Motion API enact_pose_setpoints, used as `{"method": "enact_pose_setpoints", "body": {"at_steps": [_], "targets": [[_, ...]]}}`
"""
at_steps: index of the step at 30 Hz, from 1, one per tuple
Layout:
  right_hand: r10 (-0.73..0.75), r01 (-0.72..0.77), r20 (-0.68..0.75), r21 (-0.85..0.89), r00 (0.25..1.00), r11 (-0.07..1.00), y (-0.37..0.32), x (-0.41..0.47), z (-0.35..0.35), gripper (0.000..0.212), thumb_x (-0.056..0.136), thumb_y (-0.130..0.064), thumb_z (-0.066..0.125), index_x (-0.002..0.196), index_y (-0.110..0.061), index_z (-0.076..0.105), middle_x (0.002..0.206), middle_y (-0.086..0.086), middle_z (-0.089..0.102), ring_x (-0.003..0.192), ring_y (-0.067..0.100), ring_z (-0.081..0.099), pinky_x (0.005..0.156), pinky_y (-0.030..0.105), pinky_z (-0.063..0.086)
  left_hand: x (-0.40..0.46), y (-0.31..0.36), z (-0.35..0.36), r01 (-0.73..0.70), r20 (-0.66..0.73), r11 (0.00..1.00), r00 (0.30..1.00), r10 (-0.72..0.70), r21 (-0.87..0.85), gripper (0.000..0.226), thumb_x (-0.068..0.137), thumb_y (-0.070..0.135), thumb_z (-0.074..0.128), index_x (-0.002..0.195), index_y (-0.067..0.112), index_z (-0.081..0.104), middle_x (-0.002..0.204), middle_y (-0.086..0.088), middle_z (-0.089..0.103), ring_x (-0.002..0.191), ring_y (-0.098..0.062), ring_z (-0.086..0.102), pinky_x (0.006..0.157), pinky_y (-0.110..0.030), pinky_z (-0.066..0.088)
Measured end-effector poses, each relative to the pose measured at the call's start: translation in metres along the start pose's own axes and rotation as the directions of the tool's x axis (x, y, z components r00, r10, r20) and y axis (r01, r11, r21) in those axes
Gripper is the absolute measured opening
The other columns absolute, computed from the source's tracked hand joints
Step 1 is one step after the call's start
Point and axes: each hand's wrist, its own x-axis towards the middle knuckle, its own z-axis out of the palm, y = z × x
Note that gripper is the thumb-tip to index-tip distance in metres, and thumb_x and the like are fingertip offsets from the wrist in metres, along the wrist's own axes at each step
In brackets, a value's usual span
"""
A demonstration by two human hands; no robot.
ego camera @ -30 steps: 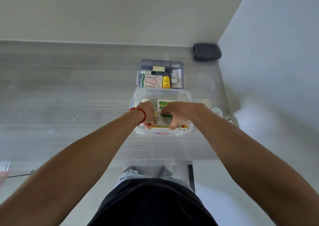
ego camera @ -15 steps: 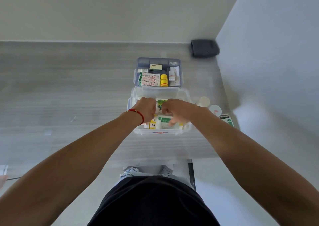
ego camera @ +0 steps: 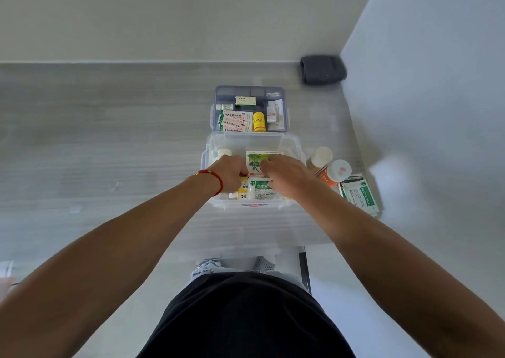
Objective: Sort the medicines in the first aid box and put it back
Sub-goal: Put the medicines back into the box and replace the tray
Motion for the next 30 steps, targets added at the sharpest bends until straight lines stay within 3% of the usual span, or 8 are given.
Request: {"method": "enact_pose_setpoints", "body": {"at_steps": [3,7,9,11,14,21,24,30], "targets": [[0.028,0.015,-0.228,0.186,0.973,0.982,0.008,-0.018,-0.007,0.02,0.099,-0.011,0.055,0.116,-0.011,0.065,0.106,0.004,0.065,0.098,0.023,0.063,0.073,0.033,0.052,-0.005,-0.002,0.0,0.019,-0.014,0.997,1.0,-0.02,-0.081,0.058,0.088,-0.003,0.056,0.142,0.017,0.052,0.135,-0.009,0.057,0.118,-0.029,0.058,0.102,-0.037,0.05],[0.333,0.016,-0.539,0.542,0.773,0.84,0.024,-0.065,-0.004,0.013,0.096,-0.011,0.058,0.104,-0.014,0.069,0.098,-0.003,0.068,0.08,0.011,0.062,0.069,0.026,0.052,-0.011,0.002,0.002,-0.025,-0.213,0.987,0.977,-0.009,-0.157,0.054,0.085,-0.009,0.052,0.13,0.016,0.064,0.133,-0.011,0.061,0.115,-0.031,0.06,0.099,-0.037,0.052],[0.543,-0.065,-0.569,0.651,0.618,0.756,0.036,-0.085,0.006,0.013,0.092,-0.006,0.061,0.099,-0.012,0.069,0.097,0.0,0.069,0.077,0.013,0.062,0.069,0.029,0.054,-0.015,0.009,0.004,-0.082,-0.329,0.975,0.944,0.009,-0.209,0.046,0.084,-0.008,0.05,0.119,0.014,0.071,0.124,-0.011,0.067,0.103,-0.027,0.064,0.093,-0.035,0.055],[0.718,-0.225,-0.471,0.734,0.513,0.641,0.052,-0.098,0.015,0.019,0.088,-0.004,0.062,0.104,-0.01,0.069,0.106,0.006,0.067,0.088,0.021,0.063,0.08,0.038,0.055,-0.018,0.021,0.008,-0.173,-0.399,0.958,0.914,0.07,-0.229,0.041,0.084,-0.006,0.05,0.112,0.014,0.073,0.118,-0.008,0.07,0.098,-0.024,0.065,0.092,-0.034,0.055],[0.804,-0.495,-0.23,0.686,0.548,0.534,0.076,-0.104,0.026,0.039,0.086,-0.013,0.068,0.125,-0.012,0.062,0.128,0.014,0.057,0.118,0.034,0.053,0.099,0.046,0.047,-0.021,0.041,0.013,-0.246,-0.474,0.939,0.874,0.107,-0.24,0.037,0.084,-0.005,0.051,0.106,0.013,0.074,0.112,-0.005,0.073,0.1,-0.023,0.067,0.093,-0.037,0.055],[0.846,-0.796,0.142,0.446,0.514,0.409,0.102,-0.112,0.066,0.071,0.089,-0.03,0.071,0.146,-0.003,0.039,0.142,0.025,0.046,0.134,0.042,0.044,0.106,0.048,0.043,-0.029,0.058,0.025,-0.363,-0.578,0.909,0.794,0.188,-0.203,0.032,0.083,-0.009,0.051,0.099,0.007,0.074,0.104,-0.007,0.074,0.098,-0.021,0.069,0.087,-0.033,0.056],[0.834,-0.827,0.115,0.261,0.539,0.498,0.096,-0.113,0.086,0.086,0.096,-0.041,0.065,0.16,-0.005,0.021,0.147,0.028,0.043,0.134,0.045,0.046,0.109,0.05,0.04,-0.029,0.057,0.026,-0.332,-0.581,0.917,0.8,0.15,-0.22,0.031,0.084,-0.008,0.051,0.1,0.007,0.073,0.105,-0.007,0.074,0.1,-0.021,0.068,0.089,-0.033,0.057],[0.835,-0.822,0.023,0.194,0.549,0.535,0.085,-0.11,0.107,0.074,0.103,-0.032,0.052,0.162,-0.006,0.015,0.146,0.03,0.041,0.129,0.045,0.048,0.099,0.049,0.045,-0.031,0.049,0.025,-0.294,-0.59,0.927,0.8,0.105,-0.232,0.033,0.084,-0.009,0.052,0.101,0.008,0.074,0.102,-0.004,0.074,0.09,-0.013,0.066,0.085,-0.024,0.056]]}}
